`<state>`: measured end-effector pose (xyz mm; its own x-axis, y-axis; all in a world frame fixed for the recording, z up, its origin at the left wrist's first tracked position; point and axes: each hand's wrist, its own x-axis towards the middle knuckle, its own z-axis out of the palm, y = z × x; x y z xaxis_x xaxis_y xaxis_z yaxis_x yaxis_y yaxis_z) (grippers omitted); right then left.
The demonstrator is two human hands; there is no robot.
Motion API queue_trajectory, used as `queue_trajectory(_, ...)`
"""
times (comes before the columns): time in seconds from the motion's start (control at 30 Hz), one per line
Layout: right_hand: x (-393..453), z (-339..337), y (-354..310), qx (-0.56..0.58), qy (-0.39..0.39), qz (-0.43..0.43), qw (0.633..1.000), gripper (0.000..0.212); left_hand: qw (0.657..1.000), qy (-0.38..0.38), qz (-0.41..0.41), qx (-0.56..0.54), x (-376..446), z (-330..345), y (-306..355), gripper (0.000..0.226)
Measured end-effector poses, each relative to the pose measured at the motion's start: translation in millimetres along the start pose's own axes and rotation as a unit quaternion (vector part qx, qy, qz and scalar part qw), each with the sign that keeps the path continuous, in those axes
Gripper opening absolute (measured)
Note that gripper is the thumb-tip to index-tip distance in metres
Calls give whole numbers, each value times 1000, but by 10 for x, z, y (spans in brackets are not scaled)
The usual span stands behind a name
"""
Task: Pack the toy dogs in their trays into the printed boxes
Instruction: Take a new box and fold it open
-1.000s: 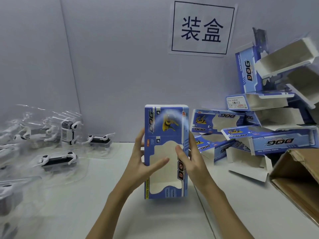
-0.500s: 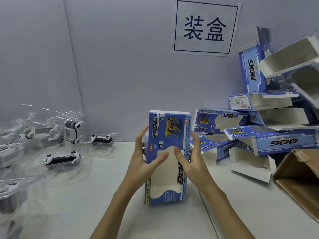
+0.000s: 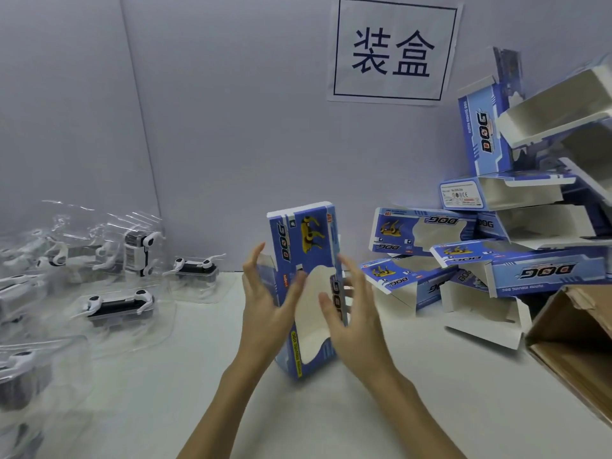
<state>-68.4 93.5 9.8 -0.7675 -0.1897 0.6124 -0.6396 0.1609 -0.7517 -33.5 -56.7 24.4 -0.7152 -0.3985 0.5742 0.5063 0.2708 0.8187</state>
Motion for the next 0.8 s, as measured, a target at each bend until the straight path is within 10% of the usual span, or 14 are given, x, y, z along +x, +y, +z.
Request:
queue_trajectory(0.17, -24, 171, -24, 12, -79, 72, 994, 117, 1000, 3, 18, -9, 50, -81, 12, 42)
queue_trajectory(0.33, 120, -123, 89, 245, -114, 173, 947, 75, 997, -44, -63, 7, 68, -94, -27, 56)
queue_trajectory(0.43, 152, -260, 147, 348, -160, 215, 898, 73, 974, -92, -206, -18, 53, -139, -50, 89)
queue_trajectory(0.53, 146, -271, 173, 377, -188, 241, 874, 75, 942, -176, -272, -94, 2, -139, -134, 74)
queue_trajectory(0.8, 185, -307, 116, 199, -31, 88, 976, 75, 985, -106, -126, -42, -32, -72, -303, 102)
